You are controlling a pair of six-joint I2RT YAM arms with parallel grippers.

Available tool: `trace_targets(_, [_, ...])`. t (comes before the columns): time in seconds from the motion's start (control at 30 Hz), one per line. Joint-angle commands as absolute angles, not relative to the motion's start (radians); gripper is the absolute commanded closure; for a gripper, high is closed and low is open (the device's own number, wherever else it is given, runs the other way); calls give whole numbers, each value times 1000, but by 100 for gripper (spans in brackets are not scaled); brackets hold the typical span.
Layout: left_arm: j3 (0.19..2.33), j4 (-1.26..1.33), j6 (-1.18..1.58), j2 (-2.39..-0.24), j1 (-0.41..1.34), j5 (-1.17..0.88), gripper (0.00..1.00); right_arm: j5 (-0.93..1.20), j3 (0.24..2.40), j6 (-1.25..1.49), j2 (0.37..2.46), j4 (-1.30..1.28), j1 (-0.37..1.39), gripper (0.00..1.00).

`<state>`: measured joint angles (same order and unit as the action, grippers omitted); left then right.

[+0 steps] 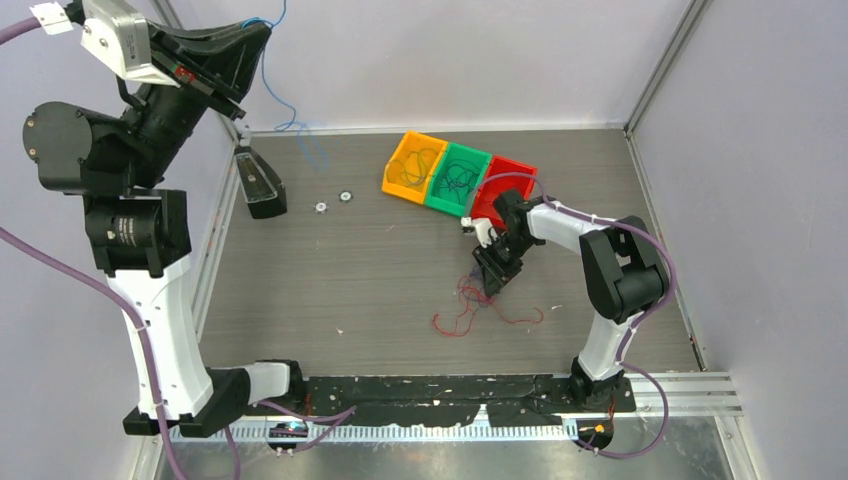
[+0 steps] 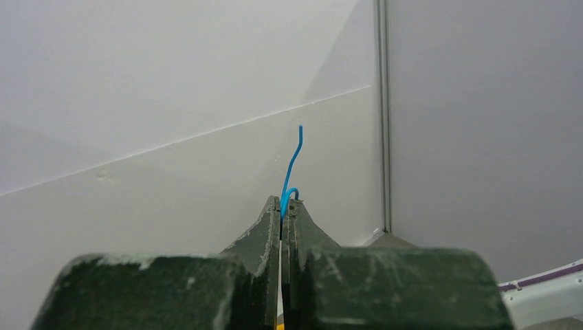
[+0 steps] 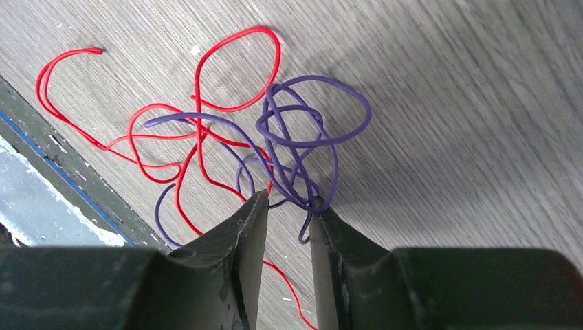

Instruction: Untangle the cables

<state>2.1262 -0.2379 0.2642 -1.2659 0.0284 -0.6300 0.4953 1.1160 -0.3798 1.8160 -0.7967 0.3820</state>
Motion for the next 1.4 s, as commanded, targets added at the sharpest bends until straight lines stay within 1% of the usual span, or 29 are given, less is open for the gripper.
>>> trace_targets(0.0, [2058,-227,252,-1276,21,-604,100,514,1119,-389,1802,-809,377,63])
trace_targets(0.2, [1891,-166,193,-1275,21,-545,100,576,1155,-351,1737,-841,377,40])
trace_targets(0.4, [1746,-17,255,-1314,28,-623,100,622,1220,-342,1667,-911,372,24])
trace_targets(0.47, [1713,48,256,-1332,46,-607,100,646,1250,-330,1647,-925,363,20])
trace_targets(0.53, [1702,97,253,-1364,66,-592,100,658,1284,-316,1632,-939,354,13])
trace_targets(0.57, [1708,110,246,-1388,75,-586,100,660,1296,-311,1624,-949,347,12])
trace_targets(0.6, [1723,117,240,-1413,84,-576,100,658,1313,-301,1621,-955,343,3])
trace_targets(0.77, [1861,127,245,-1569,102,-547,100,614,1334,-263,1571,-949,294,5])
trace_targets(0.93, [1989,132,269,-1694,106,-522,100,625,1356,-249,1536,-935,220,5])
trace_targets(1.17, [2067,168,290,-1765,110,-482,100,682,1367,-240,1553,-928,178,5])
trace_targets(1.37, [2066,170,291,-1777,137,-498,100,698,1373,-239,1578,-928,176,5])
